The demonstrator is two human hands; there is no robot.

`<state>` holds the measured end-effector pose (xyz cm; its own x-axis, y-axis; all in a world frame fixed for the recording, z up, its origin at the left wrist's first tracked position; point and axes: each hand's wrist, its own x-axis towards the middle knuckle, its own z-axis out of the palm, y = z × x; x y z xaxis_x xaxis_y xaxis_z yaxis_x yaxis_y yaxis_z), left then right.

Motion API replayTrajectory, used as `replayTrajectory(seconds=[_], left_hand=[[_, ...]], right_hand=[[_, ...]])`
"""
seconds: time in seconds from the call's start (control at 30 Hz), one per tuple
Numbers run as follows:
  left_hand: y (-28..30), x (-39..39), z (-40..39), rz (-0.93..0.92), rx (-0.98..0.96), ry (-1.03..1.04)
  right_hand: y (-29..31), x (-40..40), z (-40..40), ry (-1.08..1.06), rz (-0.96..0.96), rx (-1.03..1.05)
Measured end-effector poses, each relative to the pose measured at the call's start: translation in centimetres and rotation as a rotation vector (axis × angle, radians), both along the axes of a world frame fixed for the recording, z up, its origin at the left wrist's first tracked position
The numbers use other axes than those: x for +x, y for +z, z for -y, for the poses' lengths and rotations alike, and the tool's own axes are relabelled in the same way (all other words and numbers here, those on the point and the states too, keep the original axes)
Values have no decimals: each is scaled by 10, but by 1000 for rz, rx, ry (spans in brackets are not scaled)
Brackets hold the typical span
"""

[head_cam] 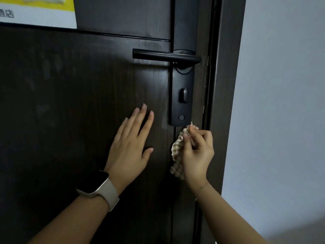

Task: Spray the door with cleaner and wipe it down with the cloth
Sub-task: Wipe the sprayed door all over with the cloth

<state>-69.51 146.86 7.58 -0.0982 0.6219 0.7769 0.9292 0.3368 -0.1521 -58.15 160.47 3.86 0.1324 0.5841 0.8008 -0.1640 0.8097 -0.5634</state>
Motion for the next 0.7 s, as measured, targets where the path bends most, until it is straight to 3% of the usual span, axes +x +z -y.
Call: replayTrajectory(seconds=[0.23, 0.5, 0.7], left_hand=[[-16, -17, 14, -14, -14, 128], [-21, -29, 11, -49, -14, 93], [-22, -32, 11, -50, -18, 83]], right_hand=[[1, -6, 16, 50, -30, -57], [3, -31, 41, 50, -135, -95], [-18, -13, 25, -46, 181, 166]])
